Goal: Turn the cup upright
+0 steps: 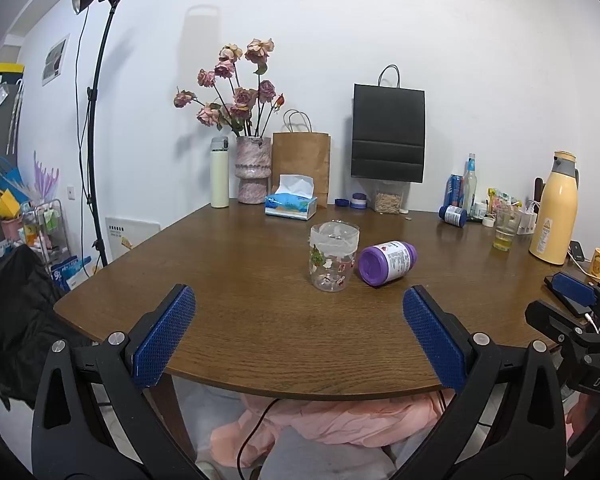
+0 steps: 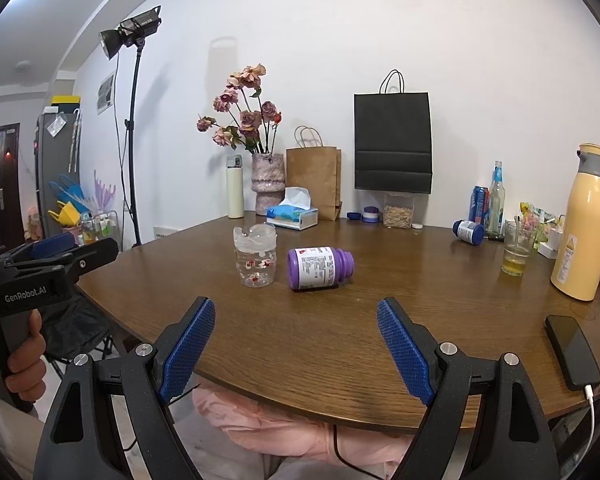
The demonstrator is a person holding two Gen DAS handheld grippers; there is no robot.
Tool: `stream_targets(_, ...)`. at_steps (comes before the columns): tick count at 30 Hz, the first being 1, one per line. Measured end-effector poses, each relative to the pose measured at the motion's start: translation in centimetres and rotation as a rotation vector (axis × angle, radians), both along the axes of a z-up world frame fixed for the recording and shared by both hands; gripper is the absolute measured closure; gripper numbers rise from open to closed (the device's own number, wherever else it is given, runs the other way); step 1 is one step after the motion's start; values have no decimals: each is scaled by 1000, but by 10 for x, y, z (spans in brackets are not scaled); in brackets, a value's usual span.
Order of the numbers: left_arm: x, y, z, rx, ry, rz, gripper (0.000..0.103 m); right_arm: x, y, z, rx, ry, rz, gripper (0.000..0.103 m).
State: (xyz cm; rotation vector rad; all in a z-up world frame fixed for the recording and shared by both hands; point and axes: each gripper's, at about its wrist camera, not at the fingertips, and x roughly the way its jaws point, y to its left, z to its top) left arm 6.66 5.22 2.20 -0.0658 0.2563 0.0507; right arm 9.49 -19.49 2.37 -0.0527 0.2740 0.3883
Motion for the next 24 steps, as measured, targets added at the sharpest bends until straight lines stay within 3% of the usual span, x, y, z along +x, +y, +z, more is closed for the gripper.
stream_targets(24,-1,-1,-3,0,3,2,0,0,-1,0,-2,10,2,15)
